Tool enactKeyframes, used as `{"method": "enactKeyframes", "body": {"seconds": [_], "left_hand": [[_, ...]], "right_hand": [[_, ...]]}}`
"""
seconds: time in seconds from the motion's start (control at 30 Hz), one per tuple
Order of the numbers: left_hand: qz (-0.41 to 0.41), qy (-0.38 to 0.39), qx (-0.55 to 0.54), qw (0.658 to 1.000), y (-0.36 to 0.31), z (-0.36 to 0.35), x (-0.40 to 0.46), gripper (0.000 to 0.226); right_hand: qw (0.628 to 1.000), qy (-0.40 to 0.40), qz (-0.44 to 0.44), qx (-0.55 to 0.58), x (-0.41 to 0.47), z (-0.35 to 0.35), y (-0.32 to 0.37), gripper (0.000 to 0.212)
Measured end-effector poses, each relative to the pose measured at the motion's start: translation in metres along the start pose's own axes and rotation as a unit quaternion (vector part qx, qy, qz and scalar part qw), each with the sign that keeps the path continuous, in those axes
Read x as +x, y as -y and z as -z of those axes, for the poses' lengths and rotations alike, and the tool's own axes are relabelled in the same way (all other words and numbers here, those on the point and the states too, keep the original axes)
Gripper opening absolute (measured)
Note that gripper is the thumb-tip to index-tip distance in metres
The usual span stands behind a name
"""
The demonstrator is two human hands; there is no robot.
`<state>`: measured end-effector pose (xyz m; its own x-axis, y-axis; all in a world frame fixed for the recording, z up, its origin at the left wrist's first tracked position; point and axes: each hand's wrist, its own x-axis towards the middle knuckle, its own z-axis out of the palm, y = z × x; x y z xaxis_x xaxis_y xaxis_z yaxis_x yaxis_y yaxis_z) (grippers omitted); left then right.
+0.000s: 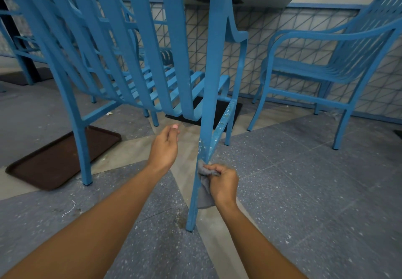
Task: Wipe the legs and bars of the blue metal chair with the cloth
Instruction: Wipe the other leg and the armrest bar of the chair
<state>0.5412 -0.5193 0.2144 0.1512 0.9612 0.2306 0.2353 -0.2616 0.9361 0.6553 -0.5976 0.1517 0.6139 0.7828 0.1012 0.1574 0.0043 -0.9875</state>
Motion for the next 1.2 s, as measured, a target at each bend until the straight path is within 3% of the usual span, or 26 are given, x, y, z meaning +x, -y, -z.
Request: {"method": "enactKeyframes", "body": {"seconds": [0.07,0.13,0.27,0.37,0.47,0.57,0.67,0.8,0.9,1.03,1.17,1.2], "left_hand": [[0.002,-0.003,0.0,1.0,0.002,0.001,-0.001,0.039],[0.006,-0.004,0.002,1.0,0.004,0.002,-0.001,0.039],[0.013,-0.001,0.002,1.0,0.007,0.005,-0.001,0.04],[0.018,0.002,0.008,1.0,0.012,0.002,0.0,0.039],[0.019,0.002,0.011,1.0,0.016,-0.001,-0.001,0.038],[0.022,0.007,0.011,1.0,0.02,-0.003,-0.004,0.031],[0.024,0.006,0.007,1.0,0.025,-0.004,-0.005,0.025],[0.025,0.005,0.009,1.0,0.027,-0.004,-0.006,0.033],[0.025,0.007,0.016,1.0,0.029,-0.003,-0.006,0.024],[0.023,0.006,0.017,1.0,0.029,-0.002,-0.005,0.027],[0.027,0.009,0.023,0.999,0.03,-0.003,-0.006,0.039],[0.028,0.01,0.026,0.999,0.031,-0.003,-0.006,0.04]], "right_hand": [[0.998,-0.007,0.056,-0.031,-0.004,0.001,0.001,0.025],[0.977,-0.044,0.179,-0.107,-0.007,0.002,0.009,0.031],[0.861,-0.079,0.429,-0.26,0.008,0.001,0.03,0.038],[0.831,-0.029,0.424,-0.358,0.027,-0.001,0.042,0.033],[0.75,-0.038,0.457,-0.477,0.033,-0.003,0.035,0.046],[0.724,-0.036,0.471,-0.503,0.034,-0.002,0.025,0.051],[0.715,-0.019,0.478,-0.51,0.033,0.0,0.019,0.047],[0.714,0.011,0.486,-0.504,0.034,0.003,0.017,0.042],[0.708,0.042,0.492,-0.504,0.035,0.007,0.011,0.041],[0.737,0.056,0.466,-0.486,0.034,0.011,0.0,0.037],[0.755,0.091,0.419,-0.497,0.026,0.017,-0.019,0.016],[0.778,0.111,0.381,-0.487,0.024,0.019,-0.024,0.012]]}}
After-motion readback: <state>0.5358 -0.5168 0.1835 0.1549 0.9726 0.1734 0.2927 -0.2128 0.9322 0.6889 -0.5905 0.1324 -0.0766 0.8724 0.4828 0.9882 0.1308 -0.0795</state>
